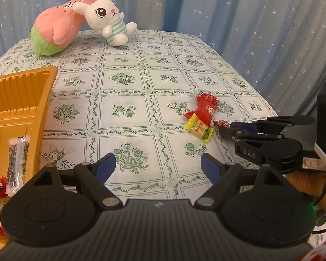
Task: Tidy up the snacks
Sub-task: 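Grasp the small red-brown wrapped candy with the right tool, then grasp the yellow square candy with the left tool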
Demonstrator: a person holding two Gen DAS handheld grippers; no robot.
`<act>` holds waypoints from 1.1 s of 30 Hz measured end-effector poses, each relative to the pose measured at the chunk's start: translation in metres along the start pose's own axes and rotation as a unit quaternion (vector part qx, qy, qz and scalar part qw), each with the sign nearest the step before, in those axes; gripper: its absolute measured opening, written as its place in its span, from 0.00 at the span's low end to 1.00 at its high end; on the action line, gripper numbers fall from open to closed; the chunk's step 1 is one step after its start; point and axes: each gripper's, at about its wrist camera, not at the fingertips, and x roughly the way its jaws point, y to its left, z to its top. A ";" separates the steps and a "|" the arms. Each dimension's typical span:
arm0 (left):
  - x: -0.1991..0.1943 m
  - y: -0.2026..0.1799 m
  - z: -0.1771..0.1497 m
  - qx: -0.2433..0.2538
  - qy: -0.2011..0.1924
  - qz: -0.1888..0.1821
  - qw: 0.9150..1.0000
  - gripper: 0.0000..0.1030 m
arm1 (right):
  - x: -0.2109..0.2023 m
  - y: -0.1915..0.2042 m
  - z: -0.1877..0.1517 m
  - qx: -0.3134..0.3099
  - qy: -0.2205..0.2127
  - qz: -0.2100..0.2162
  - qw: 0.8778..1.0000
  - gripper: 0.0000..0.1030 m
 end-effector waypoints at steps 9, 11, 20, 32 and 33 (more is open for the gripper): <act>0.002 0.000 0.000 -0.007 -0.001 -0.006 1.000 0.81 | 0.009 -0.001 -0.004 -0.003 -0.007 -0.014 1.000 0.18; 0.002 0.000 -0.001 -0.008 -0.001 -0.006 1.000 0.81 | 0.010 -0.002 -0.002 0.004 -0.005 -0.012 1.000 0.18; 0.001 0.005 0.002 -0.014 -0.005 -0.002 1.000 0.81 | 0.008 0.018 0.002 -0.037 0.001 0.012 0.999 0.13; 0.024 -0.002 0.007 -0.002 -0.021 -0.010 1.000 0.76 | -0.012 -0.007 -0.004 0.134 0.006 0.097 0.986 0.13; 0.029 -0.006 0.008 0.012 -0.024 -0.010 1.000 0.75 | -0.012 -0.016 -0.005 0.169 0.009 0.102 0.980 0.13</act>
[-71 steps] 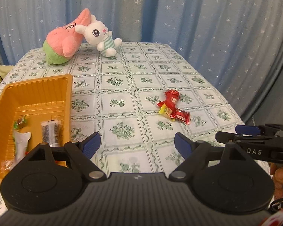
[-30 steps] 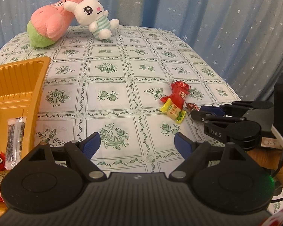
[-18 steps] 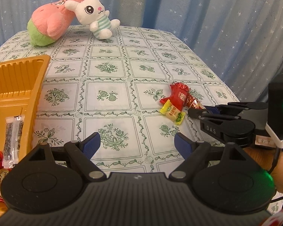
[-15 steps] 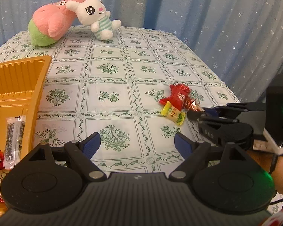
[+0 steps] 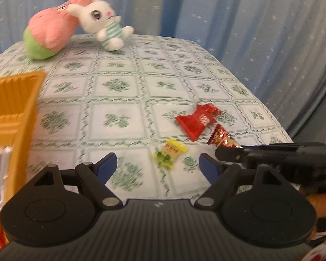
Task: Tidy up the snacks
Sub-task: 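Grasp the yellow square candy with the left tool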
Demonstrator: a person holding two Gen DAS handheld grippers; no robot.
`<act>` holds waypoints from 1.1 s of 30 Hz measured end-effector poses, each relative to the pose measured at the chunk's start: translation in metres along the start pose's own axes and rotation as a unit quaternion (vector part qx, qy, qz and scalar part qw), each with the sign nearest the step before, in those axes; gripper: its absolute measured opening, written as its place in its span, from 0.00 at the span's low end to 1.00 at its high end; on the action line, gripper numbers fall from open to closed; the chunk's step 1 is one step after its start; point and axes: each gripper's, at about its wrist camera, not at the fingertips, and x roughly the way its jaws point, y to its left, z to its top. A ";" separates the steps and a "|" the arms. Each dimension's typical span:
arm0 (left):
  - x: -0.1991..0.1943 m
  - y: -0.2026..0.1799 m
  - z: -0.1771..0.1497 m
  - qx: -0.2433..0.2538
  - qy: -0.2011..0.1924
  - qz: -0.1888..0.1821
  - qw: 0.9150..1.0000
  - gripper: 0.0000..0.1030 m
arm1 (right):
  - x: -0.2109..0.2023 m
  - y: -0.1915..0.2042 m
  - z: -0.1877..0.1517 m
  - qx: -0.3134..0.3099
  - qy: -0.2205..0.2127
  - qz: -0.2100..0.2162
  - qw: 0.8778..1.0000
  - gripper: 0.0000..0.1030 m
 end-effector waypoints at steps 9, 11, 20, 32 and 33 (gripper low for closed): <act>0.043 -0.023 0.001 0.100 0.010 0.001 0.995 0.44 | -0.007 -0.017 0.003 0.034 -0.010 -0.030 0.999 0.13; 0.048 -0.023 0.001 0.106 0.014 -0.001 0.994 0.41 | -0.008 -0.018 0.005 0.032 -0.013 -0.033 0.999 0.13; 0.041 -0.027 -0.004 0.102 0.018 -0.001 0.995 0.18 | -0.009 -0.016 0.004 0.026 -0.022 -0.043 0.998 0.13; -0.015 -0.023 -0.013 0.050 0.010 -0.001 0.999 0.18 | -0.040 0.021 -0.010 -0.001 -0.040 -0.072 0.997 0.13; -0.022 -0.022 -0.014 0.047 0.008 -0.001 0.999 0.18 | -0.045 0.026 -0.013 -0.002 -0.042 -0.076 0.996 0.13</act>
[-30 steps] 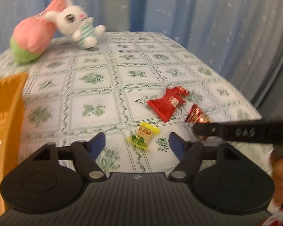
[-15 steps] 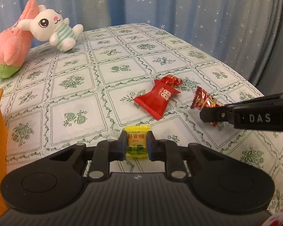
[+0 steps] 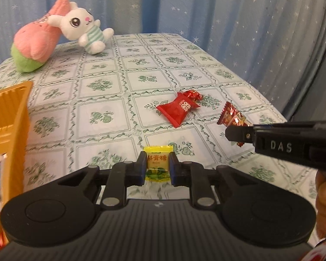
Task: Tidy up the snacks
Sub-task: 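Grasp the yellow square candy with the left tool, then carry both held candies toward the orange tray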
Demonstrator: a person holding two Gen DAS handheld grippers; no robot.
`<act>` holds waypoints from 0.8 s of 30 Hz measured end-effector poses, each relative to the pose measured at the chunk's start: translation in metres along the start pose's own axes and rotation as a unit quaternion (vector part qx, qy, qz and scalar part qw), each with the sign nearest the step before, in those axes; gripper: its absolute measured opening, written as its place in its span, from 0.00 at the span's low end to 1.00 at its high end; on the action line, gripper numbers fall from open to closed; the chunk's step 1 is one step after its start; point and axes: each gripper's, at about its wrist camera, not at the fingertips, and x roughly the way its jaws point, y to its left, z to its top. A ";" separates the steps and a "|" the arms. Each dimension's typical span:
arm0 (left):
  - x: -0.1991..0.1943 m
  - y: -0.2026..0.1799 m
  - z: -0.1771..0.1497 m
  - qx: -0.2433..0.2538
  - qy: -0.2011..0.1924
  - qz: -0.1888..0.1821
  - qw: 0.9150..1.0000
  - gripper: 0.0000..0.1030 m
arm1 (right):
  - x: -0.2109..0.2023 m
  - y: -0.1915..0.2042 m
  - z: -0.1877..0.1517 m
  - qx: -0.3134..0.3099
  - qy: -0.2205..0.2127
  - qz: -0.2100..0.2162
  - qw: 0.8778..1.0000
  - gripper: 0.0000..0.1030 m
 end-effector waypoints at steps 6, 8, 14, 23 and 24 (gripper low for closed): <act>-0.044 0.004 -0.008 -0.013 -0.011 0.005 1.000 0.18 | -0.036 0.023 -0.018 0.012 -0.004 -0.010 1.000 0.13; -0.061 0.006 -0.010 -0.017 -0.017 0.006 1.000 0.18 | -0.050 0.032 -0.024 0.015 -0.005 -0.010 1.000 0.13; -0.113 0.014 -0.023 -0.032 -0.038 0.011 0.999 0.18 | -0.092 0.064 -0.044 -0.001 -0.011 -0.005 1.000 0.13; -0.179 0.032 -0.045 -0.048 -0.053 0.026 0.997 0.18 | -0.133 0.109 -0.070 -0.013 -0.007 0.016 1.000 0.13; -0.186 0.035 -0.047 -0.049 -0.054 0.028 0.997 0.18 | -0.137 0.114 -0.072 -0.016 -0.007 0.018 1.000 0.13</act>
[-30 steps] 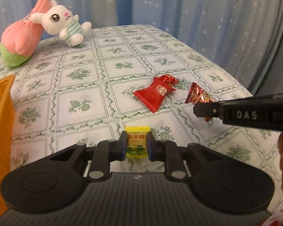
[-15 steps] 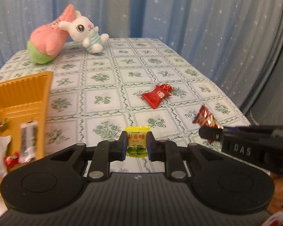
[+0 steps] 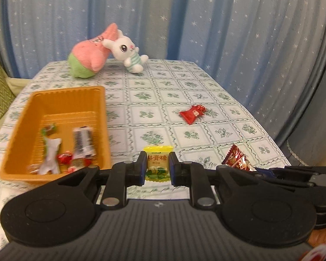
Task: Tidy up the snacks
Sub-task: 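Carry both held candies toward the orange tray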
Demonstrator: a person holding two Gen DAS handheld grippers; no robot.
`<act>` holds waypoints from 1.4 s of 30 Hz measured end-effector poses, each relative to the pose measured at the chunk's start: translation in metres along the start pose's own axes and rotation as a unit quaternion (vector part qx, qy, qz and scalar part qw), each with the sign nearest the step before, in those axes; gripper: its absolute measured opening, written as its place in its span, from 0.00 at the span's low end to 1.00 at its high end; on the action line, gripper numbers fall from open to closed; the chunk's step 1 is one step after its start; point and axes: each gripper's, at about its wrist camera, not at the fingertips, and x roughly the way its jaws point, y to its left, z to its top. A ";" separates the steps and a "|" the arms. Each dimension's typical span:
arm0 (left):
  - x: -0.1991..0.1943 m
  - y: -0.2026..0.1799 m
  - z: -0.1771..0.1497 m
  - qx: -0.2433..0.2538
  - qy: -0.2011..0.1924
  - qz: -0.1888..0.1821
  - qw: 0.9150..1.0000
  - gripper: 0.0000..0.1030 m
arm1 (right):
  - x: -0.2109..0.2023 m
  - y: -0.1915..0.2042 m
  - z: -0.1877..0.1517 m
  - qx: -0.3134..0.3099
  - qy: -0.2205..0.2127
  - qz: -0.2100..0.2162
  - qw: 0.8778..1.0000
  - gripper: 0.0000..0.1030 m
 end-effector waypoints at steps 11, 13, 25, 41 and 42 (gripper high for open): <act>-0.051 0.039 -0.010 -0.027 -0.016 0.032 0.999 0.18 | -0.019 0.055 0.000 -0.044 -0.011 0.033 0.998 0.13; -0.056 0.046 -0.011 -0.032 -0.017 0.038 0.999 0.18 | -0.019 0.062 0.001 -0.050 -0.012 0.038 0.998 0.13; -0.072 0.076 -0.012 -0.051 -0.021 0.059 0.997 0.18 | -0.010 0.096 0.007 -0.083 -0.006 0.064 0.994 0.13; -0.061 0.113 -0.006 -0.070 -0.017 0.074 0.995 0.18 | 0.026 0.129 0.024 -0.111 0.004 0.085 0.990 0.13; -0.059 0.116 -0.005 -0.071 -0.016 0.075 0.995 0.18 | 0.030 0.131 0.025 -0.113 0.006 0.086 0.990 0.13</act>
